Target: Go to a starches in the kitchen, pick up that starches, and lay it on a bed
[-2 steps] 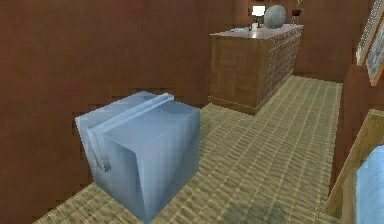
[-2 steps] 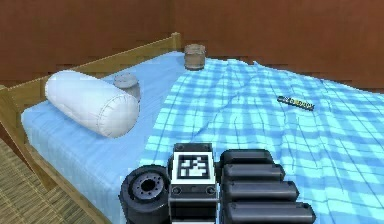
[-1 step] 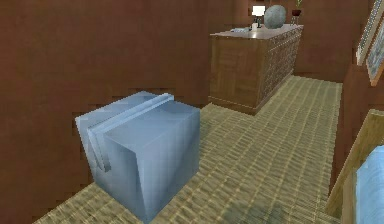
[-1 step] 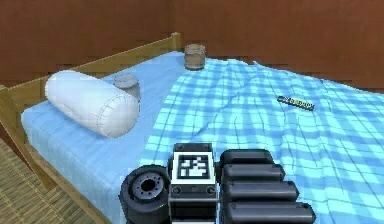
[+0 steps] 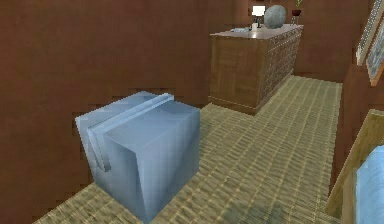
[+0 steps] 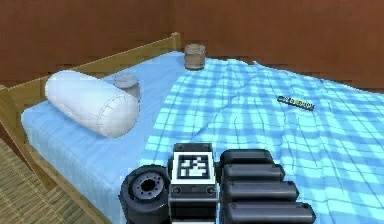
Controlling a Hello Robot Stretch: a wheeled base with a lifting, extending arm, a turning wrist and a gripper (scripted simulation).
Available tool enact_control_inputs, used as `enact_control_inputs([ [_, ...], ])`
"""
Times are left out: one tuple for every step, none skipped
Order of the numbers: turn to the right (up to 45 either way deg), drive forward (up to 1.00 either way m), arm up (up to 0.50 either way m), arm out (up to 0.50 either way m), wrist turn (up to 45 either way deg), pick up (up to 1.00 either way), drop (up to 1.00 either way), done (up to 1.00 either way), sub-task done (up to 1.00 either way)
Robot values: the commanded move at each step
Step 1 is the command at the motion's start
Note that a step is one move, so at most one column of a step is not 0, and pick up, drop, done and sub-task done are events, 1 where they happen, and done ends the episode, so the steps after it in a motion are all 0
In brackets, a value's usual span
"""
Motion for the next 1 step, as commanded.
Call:
enact_control_inputs([
  [45.0,0.0,0.0,0.0,0.0,0.0,0.0,0.0,0.0],
])
